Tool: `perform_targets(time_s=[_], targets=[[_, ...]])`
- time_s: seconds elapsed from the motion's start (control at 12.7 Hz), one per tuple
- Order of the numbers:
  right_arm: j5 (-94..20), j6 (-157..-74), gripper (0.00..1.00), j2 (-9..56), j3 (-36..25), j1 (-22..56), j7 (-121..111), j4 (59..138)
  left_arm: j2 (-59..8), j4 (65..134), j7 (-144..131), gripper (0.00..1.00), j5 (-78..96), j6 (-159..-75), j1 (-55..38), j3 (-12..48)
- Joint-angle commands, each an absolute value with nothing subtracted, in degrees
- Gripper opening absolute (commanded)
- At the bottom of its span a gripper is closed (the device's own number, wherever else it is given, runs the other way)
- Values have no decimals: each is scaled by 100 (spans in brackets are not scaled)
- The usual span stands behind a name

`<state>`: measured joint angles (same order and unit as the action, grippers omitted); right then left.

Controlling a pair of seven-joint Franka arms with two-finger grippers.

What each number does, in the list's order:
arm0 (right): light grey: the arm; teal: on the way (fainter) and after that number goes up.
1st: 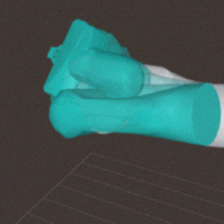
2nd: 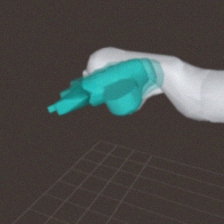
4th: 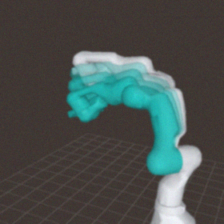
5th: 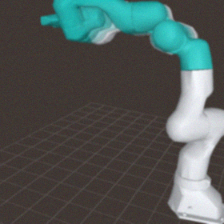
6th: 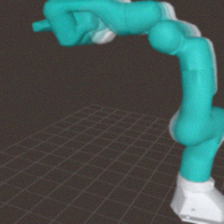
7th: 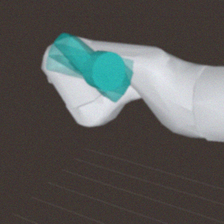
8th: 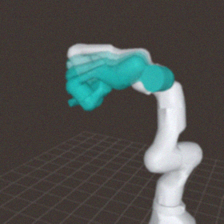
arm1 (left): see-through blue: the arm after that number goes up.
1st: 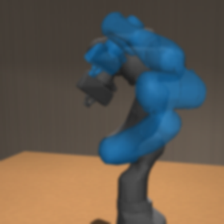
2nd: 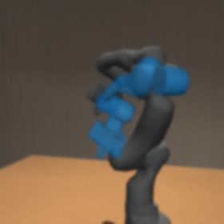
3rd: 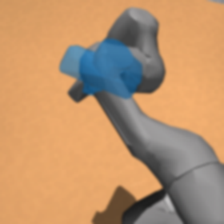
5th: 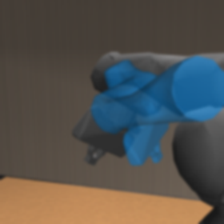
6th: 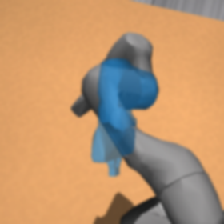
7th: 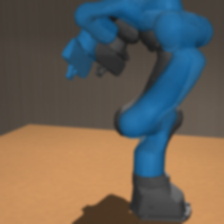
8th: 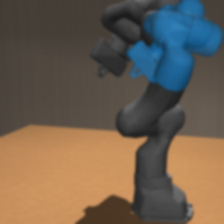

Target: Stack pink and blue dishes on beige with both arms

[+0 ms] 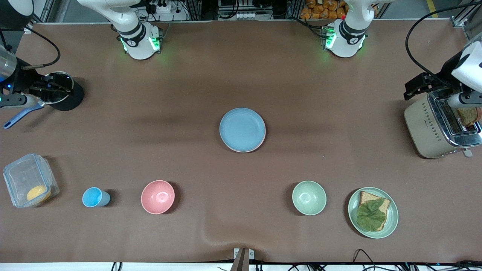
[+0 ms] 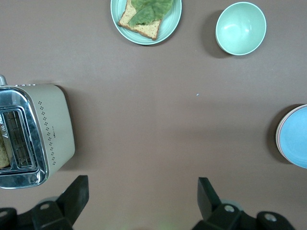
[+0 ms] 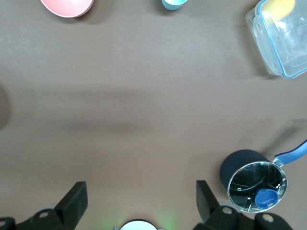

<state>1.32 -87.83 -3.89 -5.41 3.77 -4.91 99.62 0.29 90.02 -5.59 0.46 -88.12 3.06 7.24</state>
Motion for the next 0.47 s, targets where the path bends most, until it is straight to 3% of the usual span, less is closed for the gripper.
perform_targets(time_s=[0.0,0.39], targets=[[114,-8745,100,-378,-519,369,-396,9870,35,8842,-431,100,-62,-8675,316,747],[114,-8754,100,-369,-519,378,-396,9870,35,8745,-475,100,-62,-8622,308,773]])
